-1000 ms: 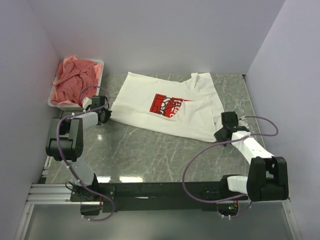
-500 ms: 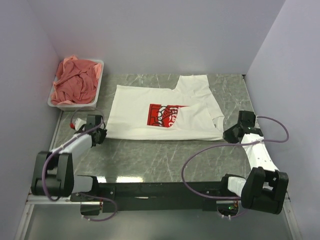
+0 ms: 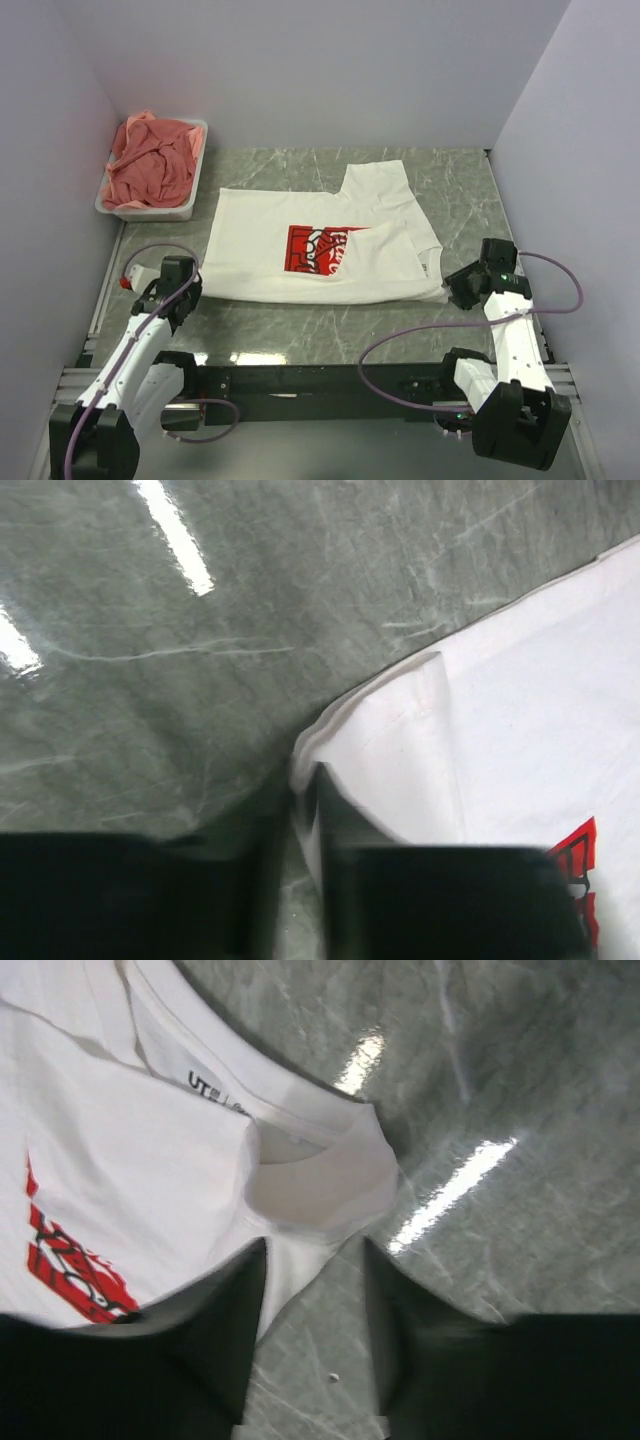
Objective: Fold and stack the t-shirts
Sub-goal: Fold the tshirt
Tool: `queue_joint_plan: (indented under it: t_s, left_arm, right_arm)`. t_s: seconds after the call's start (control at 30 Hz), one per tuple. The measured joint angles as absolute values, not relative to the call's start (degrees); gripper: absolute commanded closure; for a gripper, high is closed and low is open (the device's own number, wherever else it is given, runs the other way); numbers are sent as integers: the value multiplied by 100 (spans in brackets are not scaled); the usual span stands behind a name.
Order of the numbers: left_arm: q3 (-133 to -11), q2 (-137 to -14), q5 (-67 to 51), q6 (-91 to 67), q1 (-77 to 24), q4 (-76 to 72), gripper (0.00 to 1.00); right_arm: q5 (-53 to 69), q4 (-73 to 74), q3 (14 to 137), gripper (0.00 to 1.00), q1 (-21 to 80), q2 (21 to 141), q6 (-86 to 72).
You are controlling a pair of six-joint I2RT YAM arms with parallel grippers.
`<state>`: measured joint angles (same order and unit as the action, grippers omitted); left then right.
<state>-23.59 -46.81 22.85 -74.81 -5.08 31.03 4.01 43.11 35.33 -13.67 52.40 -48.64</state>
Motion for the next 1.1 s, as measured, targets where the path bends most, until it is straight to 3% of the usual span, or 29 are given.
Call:
queue_joint_plan:
  t_s: [0.07, 0.2, 0.43, 0.63, 0.77, 1.1]
  left_arm:
    - [-2335, -4530, 2329, -7481, -506, 3229, 48]
    - [-2379, -4202, 2410, -7402, -506, 3516, 37]
    - [-3559, -4617, 2462, -6652, -548, 3494, 43]
    - [-5522, -6855, 2775, -5983, -1031, 3083, 48]
    - [-6674, -8291, 3039, -5614, -1151, 2958, 55]
    - [-10062, -11738, 3782, -4560, -1151, 3079, 58]
  right_arm:
    - [349, 4412, 3538, 33, -1396, 5183, -4797]
    - [298, 4622, 3645, 25, -1409, 5118, -4584]
    - [554, 4233, 4399, 21, -810, 5231, -4119]
    - [558, 3295, 5841, 24, 204, 6718, -3688]
    - [558, 2832, 6663, 27, 235, 7920, -3391]
    - [491, 2545, 8783, 30, 237, 10228, -2731]
